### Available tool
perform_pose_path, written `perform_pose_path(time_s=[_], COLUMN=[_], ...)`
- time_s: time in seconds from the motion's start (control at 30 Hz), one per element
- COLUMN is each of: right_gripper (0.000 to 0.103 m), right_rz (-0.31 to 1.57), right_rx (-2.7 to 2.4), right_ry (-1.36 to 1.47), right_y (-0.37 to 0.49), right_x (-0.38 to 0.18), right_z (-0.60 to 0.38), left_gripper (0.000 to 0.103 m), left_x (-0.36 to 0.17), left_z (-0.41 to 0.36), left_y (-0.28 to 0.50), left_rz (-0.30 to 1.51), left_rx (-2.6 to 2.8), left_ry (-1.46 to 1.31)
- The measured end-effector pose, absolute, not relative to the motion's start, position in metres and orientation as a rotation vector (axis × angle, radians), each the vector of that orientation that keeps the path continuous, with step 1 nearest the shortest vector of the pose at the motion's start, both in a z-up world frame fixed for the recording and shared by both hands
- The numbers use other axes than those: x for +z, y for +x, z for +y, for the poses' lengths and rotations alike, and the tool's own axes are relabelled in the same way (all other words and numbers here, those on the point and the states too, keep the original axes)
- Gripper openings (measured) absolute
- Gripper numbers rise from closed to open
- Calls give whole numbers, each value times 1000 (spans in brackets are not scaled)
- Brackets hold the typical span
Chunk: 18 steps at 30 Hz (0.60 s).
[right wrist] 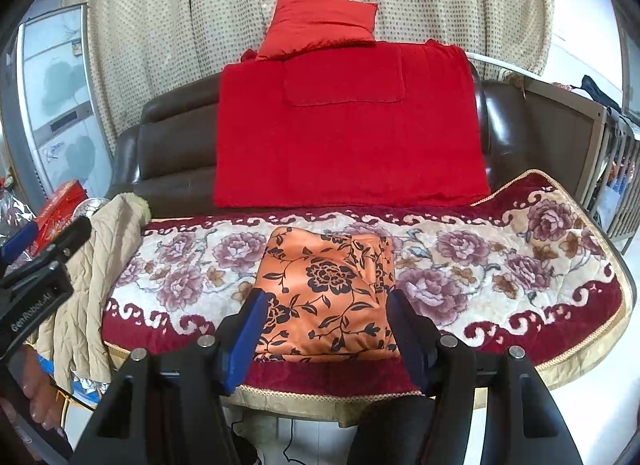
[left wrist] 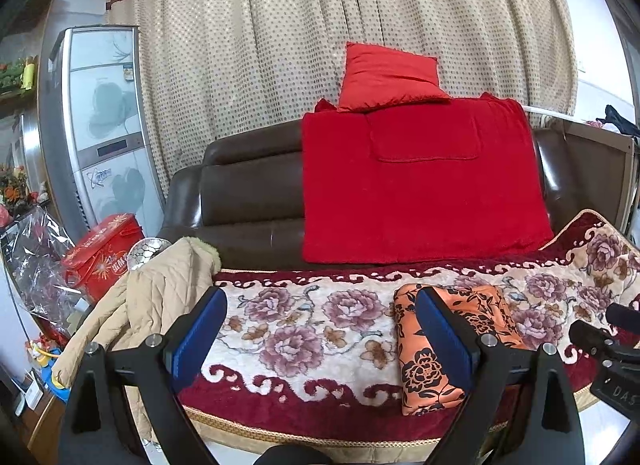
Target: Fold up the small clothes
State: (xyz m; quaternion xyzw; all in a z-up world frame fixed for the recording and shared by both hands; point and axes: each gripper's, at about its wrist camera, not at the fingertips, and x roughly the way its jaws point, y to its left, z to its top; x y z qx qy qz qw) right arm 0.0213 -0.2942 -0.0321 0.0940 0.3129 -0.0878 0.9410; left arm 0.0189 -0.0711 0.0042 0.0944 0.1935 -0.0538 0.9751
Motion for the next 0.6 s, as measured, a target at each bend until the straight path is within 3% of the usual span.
perform_pose_path(time_s=[0.6], right_gripper=[66], right_rz=[598], right_rx=[-197], right_ry=[155], right_y=[8], right_x=[-16], right_z=[-281], left_gripper=[95], left_x=[15], left_z=[-67], left_y=[1], left_rz=[372], left_rx=[-150], left_ry=[173])
